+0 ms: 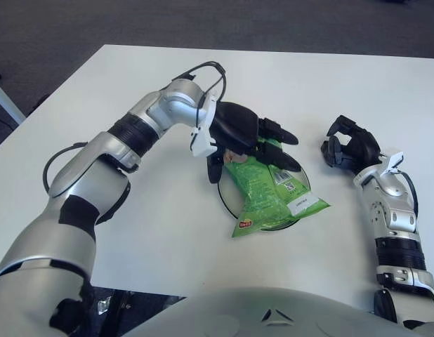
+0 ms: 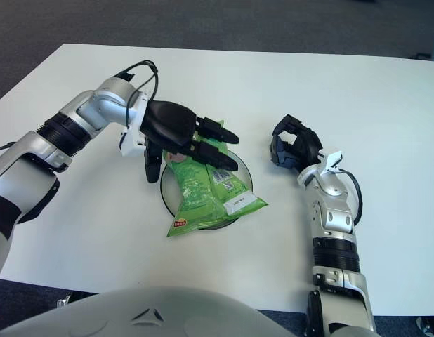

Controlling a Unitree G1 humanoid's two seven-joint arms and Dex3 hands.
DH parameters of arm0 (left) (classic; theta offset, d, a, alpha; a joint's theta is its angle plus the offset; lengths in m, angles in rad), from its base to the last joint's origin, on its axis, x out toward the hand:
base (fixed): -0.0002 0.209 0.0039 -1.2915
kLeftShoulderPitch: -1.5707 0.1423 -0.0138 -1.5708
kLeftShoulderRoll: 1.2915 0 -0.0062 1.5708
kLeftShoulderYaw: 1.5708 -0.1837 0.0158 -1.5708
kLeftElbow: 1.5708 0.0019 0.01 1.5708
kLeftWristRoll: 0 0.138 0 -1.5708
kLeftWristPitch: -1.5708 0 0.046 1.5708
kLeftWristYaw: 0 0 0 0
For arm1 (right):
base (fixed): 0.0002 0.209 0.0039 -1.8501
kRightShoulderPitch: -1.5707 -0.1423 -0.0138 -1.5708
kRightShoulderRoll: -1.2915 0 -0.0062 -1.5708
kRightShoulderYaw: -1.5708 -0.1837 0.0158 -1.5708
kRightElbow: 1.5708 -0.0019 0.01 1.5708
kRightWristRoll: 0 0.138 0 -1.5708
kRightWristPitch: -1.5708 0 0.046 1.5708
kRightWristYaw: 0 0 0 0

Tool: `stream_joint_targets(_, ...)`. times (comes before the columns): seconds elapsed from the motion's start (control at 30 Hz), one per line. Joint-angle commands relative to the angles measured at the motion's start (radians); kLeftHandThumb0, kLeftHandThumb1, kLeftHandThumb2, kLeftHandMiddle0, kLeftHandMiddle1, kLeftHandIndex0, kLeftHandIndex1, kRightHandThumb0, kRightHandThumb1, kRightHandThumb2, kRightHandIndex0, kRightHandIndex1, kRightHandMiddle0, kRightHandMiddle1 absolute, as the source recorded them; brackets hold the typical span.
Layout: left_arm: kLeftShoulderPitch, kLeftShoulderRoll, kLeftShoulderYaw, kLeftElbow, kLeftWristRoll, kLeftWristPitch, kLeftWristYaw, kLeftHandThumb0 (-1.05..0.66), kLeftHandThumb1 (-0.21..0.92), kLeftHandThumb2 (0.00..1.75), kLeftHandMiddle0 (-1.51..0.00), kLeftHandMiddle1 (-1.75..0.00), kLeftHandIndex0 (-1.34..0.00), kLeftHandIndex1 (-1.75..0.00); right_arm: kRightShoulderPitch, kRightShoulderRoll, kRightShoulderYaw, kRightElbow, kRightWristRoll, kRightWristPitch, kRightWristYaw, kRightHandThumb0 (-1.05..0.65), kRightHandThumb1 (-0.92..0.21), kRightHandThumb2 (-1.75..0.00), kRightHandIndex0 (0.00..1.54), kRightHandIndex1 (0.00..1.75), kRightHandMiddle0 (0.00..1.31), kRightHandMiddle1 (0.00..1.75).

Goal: Put the snack into the plate.

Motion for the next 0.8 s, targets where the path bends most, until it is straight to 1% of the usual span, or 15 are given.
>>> stream_joint_targets(0.0,0.011,0.009,0.047,0.053,-0.001,0.014,0.005,-0.97,0.84,0.08,0.00,0.00,0.00,0.00,0.062,0.013,0.015,0.078,-0.004,0.071,0.019,-0.46,-0.38,-1.23,1.29,1.75,0.56,1.75)
stream_joint_targets(0.07,0.028,0.019,0.081,0.039,0.031,0.070,0.023,-0.99,0.86,0.09,0.00,0.00,0.00,0.00,0.067,0.009,0.014,0.075,0.001,0.075,0.025,-0.46,-0.39,-1.22,1.29,1.75,0.56,1.75)
stream_joint_targets(0.13,0.042,0.022,0.105,0.025,0.053,0.111,0.034,-1.01,0.88,0.09,0.00,0.00,0.00,0.00,0.071,0.007,0.014,0.070,0.003,0.077,0.029,-0.46,-0.40,-1.21,1.29,1.75,0.55,1.75)
stream_joint_targets(0.17,0.057,0.023,0.126,0.010,0.069,0.143,0.056,-1.01,0.88,0.09,0.00,0.00,0.00,0.00,0.081,0.010,0.015,0.050,0.003,0.080,0.025,-0.45,-0.40,-1.21,1.29,1.75,0.55,1.75)
stream_joint_targets(0.27,0.086,0.023,0.175,-0.014,0.108,0.206,0.105,-0.98,0.87,0.08,0.00,0.00,0.00,0.00,0.098,0.015,0.018,0.012,0.001,0.084,0.013,-0.45,-0.41,-1.20,1.29,1.75,0.54,1.75)
stream_joint_targets(0.4,0.090,0.024,0.220,0.026,0.146,0.240,0.156,-0.95,0.86,0.07,0.00,0.00,0.00,0.00,0.106,0.019,0.021,-0.010,-0.008,0.089,-0.006,-0.45,-0.42,-1.18,1.28,1.75,0.53,1.75)
stream_joint_targets(0.53,0.081,0.008,0.251,0.110,0.149,0.267,0.181,-0.96,0.87,0.06,0.00,0.00,0.00,0.00,0.111,0.018,0.029,-0.029,-0.017,0.104,-0.025,-0.44,-0.44,-1.16,1.27,1.75,0.52,1.75)
stream_joint_targets(0.67,0.082,-0.011,0.277,0.142,0.130,0.280,0.184,-0.97,0.86,0.06,0.00,0.00,0.00,0.00,0.113,0.014,0.033,-0.033,-0.021,0.106,-0.033,-0.44,-0.45,-1.15,1.27,1.75,0.51,1.75)
stream_joint_targets(0.77,0.096,-0.025,0.315,0.170,0.068,0.333,0.153,-0.96,0.85,0.05,0.00,0.00,0.00,0.00,0.114,0.014,0.036,-0.037,-0.021,0.108,-0.038,-0.44,-0.45,-1.15,1.27,1.75,0.51,1.75)
